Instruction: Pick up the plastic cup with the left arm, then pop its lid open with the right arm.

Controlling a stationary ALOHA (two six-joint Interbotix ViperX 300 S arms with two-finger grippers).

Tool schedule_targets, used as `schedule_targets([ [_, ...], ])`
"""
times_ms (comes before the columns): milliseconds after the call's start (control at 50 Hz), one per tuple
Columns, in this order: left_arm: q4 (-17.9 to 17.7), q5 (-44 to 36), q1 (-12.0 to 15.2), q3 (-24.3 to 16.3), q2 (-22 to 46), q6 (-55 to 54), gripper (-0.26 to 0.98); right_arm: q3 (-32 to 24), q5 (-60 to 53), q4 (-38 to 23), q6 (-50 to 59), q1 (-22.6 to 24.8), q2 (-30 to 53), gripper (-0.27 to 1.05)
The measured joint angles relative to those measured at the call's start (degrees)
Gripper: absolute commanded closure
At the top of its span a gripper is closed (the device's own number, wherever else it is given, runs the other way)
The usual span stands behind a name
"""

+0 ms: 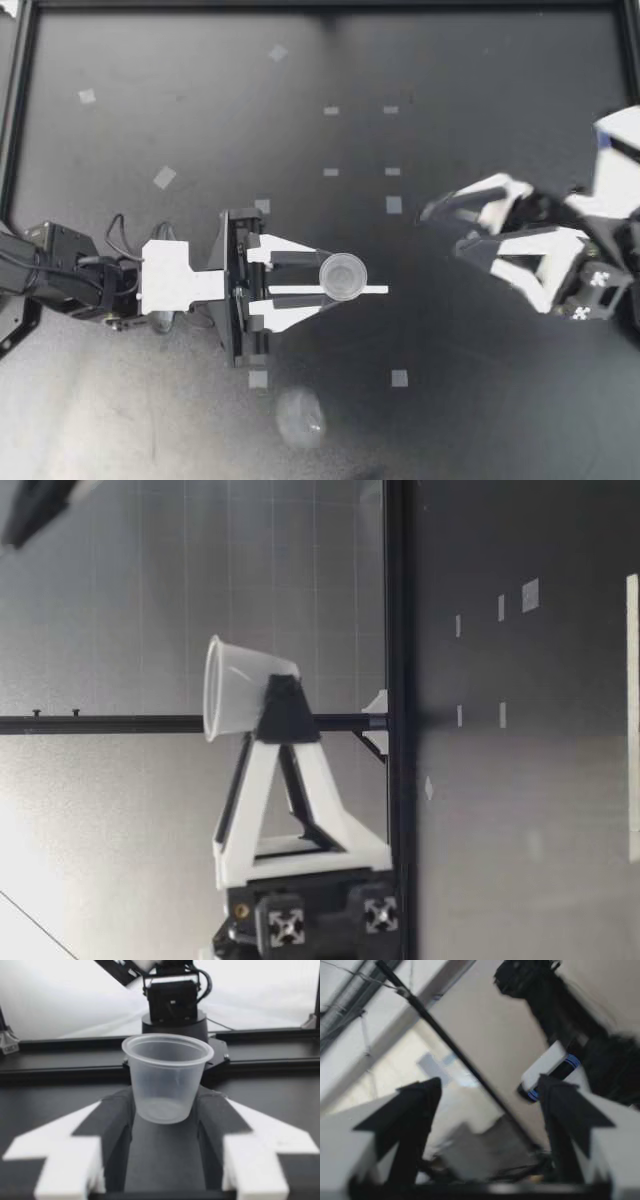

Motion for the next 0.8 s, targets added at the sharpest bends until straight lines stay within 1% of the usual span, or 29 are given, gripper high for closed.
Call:
schedule_targets([
  [80,0.00,0.70,0.00,-0.09,-0.09,-0.53,0.67,0.88,6.24,-1.58,-12.13,-0.18,-4.48,0.03],
  [160,0.00,1.49,0.00,-0.09,-0.44,-0.88,0.67,0.97,16.44,-2.64,-24.26,-0.18,-8.00,0.03],
  [280,0.09,3.08,0.00,-0.09,-0.88,-1.41,0.67,0.79,31.99,-2.81,-33.22,-0.26,-9.76,0.03],
  [340,0.00,4.13,0.00,-0.09,-0.88,-1.49,0.67,0.79,37.27,-2.81,-34.72,-0.26,-9.67,0.03],
  [400,0.00,4.92,0.00,-0.26,-0.88,-1.49,0.67,0.79,39.29,-2.81,-35.33,-0.26,-9.67,0.03],
  [800,0.00,5.80,0.00,-0.70,-0.88,-1.67,0.67,1.58,38.32,-2.81,-35.33,-0.26,-10.46,0.03],
])
